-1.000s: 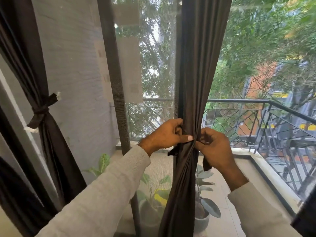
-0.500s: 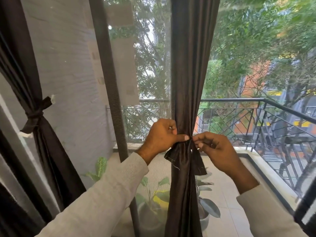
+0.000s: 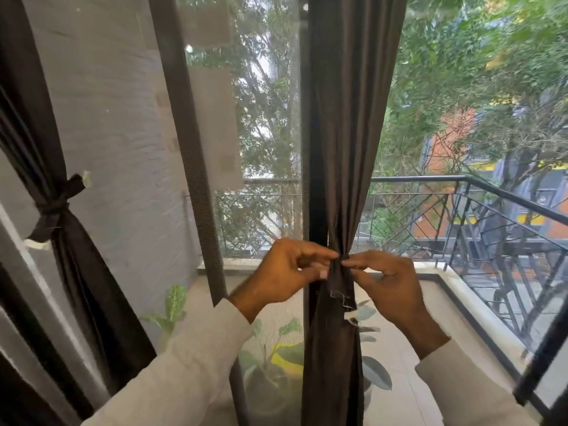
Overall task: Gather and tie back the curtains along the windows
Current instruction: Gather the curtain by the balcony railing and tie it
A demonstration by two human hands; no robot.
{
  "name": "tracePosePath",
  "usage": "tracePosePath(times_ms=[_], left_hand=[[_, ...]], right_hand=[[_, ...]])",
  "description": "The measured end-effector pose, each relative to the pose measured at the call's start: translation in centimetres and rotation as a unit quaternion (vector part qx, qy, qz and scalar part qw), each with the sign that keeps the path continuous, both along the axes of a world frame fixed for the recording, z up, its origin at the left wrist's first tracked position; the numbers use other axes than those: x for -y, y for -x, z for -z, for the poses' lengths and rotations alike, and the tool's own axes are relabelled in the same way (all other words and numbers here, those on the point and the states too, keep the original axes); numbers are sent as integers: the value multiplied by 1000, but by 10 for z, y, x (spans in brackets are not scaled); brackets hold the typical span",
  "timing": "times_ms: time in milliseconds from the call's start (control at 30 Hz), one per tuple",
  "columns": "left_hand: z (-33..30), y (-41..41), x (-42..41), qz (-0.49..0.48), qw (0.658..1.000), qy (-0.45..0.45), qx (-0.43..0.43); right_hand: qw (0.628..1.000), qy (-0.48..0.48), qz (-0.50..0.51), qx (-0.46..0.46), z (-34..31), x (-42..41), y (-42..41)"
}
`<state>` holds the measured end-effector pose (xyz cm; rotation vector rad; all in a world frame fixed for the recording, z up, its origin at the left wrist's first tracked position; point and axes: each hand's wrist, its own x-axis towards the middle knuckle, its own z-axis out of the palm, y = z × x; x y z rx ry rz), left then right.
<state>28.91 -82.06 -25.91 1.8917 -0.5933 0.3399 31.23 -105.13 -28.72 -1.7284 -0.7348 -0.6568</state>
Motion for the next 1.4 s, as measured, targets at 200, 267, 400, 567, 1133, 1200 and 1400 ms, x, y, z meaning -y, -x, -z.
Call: tracePosePath(times_ms=[200, 267, 400, 567, 1133, 1200, 1400], left_hand=[[4, 2, 6, -78, 955, -104, 265], [1, 3, 11, -82, 948, -94, 294], [-1, 3, 17, -91, 957, -58, 271], [-5, -2, 22, -21, 989, 52, 140], [-40, 0, 14, -127, 925, -252, 254], [-40, 3, 16, -122, 923, -252, 265], [-36, 13, 18, -139, 929, -221, 261]], right_hand=[[997, -44, -38, -51, 9, -15, 9], [994, -78, -42, -71, 12, -19, 12], [996, -83, -24, -30, 16, -24, 13], [999, -22, 35, 30, 11, -22, 10], [911, 241, 178, 283, -42, 5, 14], [942, 199, 127, 239, -39, 3, 8], [998, 5, 60, -23, -41, -14, 1]])
